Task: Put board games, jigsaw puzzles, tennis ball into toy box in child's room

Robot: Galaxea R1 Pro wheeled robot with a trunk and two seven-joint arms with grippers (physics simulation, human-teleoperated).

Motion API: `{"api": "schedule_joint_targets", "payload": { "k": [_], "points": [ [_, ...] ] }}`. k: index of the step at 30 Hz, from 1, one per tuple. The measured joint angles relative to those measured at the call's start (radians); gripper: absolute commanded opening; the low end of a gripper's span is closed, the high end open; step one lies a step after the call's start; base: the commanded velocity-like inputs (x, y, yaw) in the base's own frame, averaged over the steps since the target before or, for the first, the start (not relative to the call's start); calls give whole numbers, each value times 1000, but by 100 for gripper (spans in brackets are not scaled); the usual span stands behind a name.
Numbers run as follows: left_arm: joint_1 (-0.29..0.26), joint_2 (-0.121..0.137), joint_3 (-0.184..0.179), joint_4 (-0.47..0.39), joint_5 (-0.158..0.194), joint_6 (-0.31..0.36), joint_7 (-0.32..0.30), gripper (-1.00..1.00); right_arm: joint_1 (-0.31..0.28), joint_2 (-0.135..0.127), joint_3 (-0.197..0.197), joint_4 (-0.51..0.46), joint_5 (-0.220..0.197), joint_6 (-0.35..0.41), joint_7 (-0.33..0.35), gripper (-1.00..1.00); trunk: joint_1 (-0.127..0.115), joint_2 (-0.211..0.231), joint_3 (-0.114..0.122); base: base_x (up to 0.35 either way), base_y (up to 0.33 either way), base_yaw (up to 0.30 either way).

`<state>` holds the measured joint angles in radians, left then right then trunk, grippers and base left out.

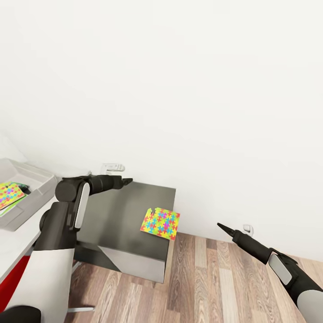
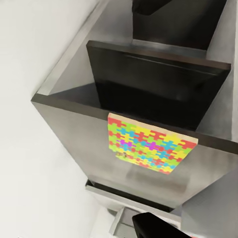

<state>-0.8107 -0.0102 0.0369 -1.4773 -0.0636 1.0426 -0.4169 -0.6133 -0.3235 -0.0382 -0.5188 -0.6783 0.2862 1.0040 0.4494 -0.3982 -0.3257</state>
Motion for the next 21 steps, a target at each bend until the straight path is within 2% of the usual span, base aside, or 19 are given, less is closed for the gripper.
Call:
{"api": "schedule_joint_targets", "payload": {
  "k": [11, 21],
  "points": [
    [0, -1, -1, 0, 0, 0, 0, 100, 0, 0, 0, 0, 0, -4, 0, 100, 0, 0, 18, 0, 0, 0],
    [2, -1, -1, 1, 0, 0, 0, 100, 0, -1, -1, 25, -4, -52, 1, 100, 0, 0, 35, -70, 0, 0]
  ]
}}
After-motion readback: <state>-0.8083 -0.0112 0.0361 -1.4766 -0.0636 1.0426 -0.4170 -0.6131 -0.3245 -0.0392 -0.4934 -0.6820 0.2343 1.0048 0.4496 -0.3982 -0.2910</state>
